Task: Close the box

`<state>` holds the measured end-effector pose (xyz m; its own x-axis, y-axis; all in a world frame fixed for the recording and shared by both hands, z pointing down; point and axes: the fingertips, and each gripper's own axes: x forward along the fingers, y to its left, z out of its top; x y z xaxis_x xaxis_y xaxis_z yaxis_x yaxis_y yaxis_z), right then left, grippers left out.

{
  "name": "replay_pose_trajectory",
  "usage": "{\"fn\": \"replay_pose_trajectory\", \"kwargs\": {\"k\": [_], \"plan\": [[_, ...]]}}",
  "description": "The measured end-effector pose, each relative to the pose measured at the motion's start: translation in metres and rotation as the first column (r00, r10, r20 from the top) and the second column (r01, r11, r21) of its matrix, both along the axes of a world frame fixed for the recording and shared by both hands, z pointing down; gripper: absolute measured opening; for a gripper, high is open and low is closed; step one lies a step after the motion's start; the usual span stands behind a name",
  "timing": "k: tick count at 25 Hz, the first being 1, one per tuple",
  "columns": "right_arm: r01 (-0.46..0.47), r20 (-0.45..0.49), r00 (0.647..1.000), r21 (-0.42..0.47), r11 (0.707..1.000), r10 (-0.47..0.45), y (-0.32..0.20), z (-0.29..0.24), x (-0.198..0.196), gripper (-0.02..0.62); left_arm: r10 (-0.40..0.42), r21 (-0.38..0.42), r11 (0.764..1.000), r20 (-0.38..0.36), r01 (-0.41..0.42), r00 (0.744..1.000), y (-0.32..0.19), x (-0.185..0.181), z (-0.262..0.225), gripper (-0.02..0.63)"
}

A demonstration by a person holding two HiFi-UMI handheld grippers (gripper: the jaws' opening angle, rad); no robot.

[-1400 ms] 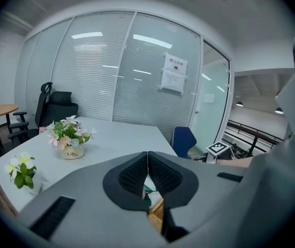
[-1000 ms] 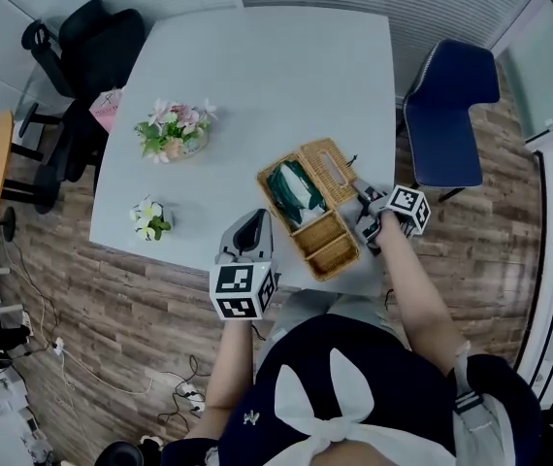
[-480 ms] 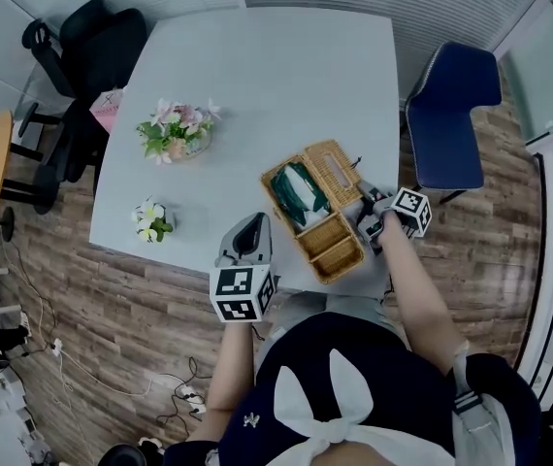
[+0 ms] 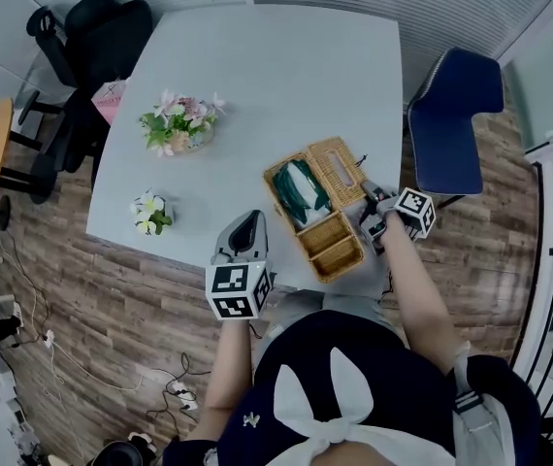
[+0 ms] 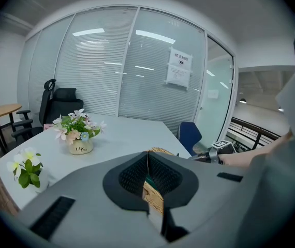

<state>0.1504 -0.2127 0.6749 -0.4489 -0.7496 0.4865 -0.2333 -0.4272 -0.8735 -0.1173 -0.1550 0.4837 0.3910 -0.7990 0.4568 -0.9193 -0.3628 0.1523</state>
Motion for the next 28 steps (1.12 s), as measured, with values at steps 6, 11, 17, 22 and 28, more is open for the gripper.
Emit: {"fn": "replay_pose_trajectory", "kwargs": {"k": [6, 11, 17, 22, 28], "plan": [[0.007, -0.026, 1.000, 0.020, 1.000, -0.007, -0.001, -0.006, 0.003, 0.130, -0.008, 0.005, 1.000, -0.006, 0.008, 1.000, 0.000, -0.004, 0.000, 0.023], [0.019, -0.050, 0.999, 0.037, 0.999, -0.017, -0.002, -0.014, 0.006, 0.126, -0.013, 0.007, 1.000, -0.011, 0.013, 1.000, 0.002, -0.007, -0.001, 0.023], [0.020, -0.068, 0.998, 0.049, 0.999, -0.016, -0.002, -0.020, 0.007, 0.121, -0.019, 0.008, 1.000, -0.018, 0.020, 1.000, 0.004, -0.010, -0.001, 0.023], [0.044, -0.121, 0.992, 0.059, 0.997, -0.037, -0.003, -0.026, 0.008, 0.121, -0.025, 0.009, 1.000, -0.028, 0.025, 0.999, 0.005, -0.010, -0.001, 0.023], [0.072, -0.170, 0.984, 0.083, 0.994, -0.057, -0.003, -0.037, 0.009, 0.115, -0.025, 0.017, 1.000, -0.031, 0.025, 0.999, 0.005, -0.008, -0.004, 0.023]]}}
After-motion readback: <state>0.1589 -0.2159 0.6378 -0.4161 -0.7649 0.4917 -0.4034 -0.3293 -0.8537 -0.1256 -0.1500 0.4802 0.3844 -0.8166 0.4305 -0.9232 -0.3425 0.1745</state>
